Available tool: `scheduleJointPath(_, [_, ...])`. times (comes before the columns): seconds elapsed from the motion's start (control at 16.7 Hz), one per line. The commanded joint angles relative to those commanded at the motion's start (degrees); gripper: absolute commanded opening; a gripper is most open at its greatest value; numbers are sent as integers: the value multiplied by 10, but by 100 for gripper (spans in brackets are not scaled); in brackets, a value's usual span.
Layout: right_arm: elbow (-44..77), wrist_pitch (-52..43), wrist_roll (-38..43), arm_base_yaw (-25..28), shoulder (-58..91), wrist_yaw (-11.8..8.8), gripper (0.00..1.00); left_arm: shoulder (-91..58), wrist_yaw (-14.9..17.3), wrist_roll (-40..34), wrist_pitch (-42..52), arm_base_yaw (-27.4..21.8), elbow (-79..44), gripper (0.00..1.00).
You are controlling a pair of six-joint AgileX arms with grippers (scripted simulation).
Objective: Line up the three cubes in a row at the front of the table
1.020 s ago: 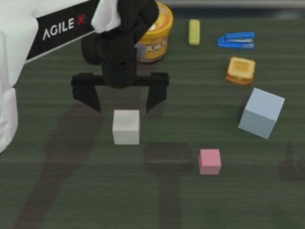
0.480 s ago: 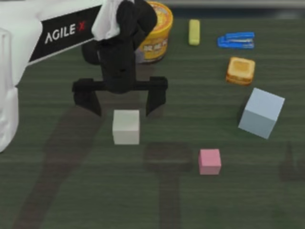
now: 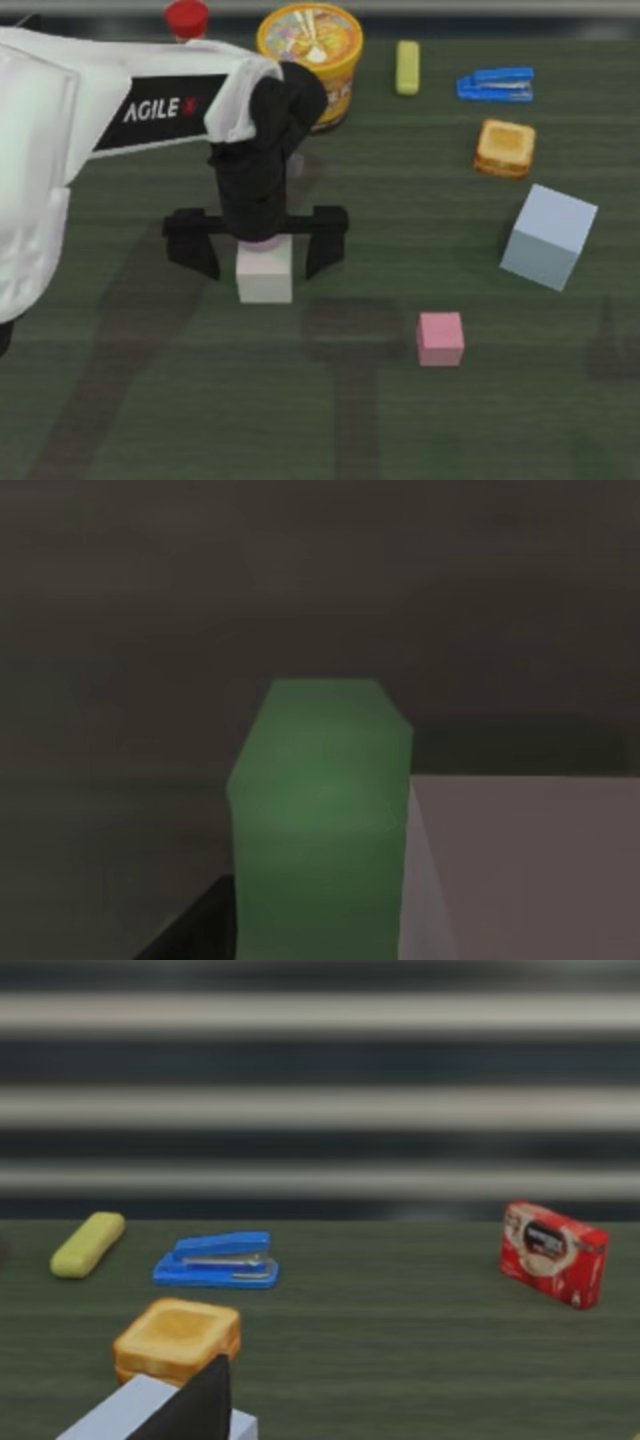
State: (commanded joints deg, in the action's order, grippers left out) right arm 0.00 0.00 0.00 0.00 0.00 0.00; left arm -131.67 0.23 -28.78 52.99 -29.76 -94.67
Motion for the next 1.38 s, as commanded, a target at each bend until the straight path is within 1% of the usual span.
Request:
scheduleJointPath(0.18, [0,0,0,0,0,0,100,0,0,0,0,0,0,100])
scheduleJointPath(0.96, [0,0,0,0,0,0,100,0,0,0,0,0,0,2])
scheduleJointPath(1.02, [0,0,0,0,0,0,100,0,0,0,0,0,0,0])
scheduleJointPath(1.38, [0,0,0,0,0,0,100,0,0,0,0,0,0,0])
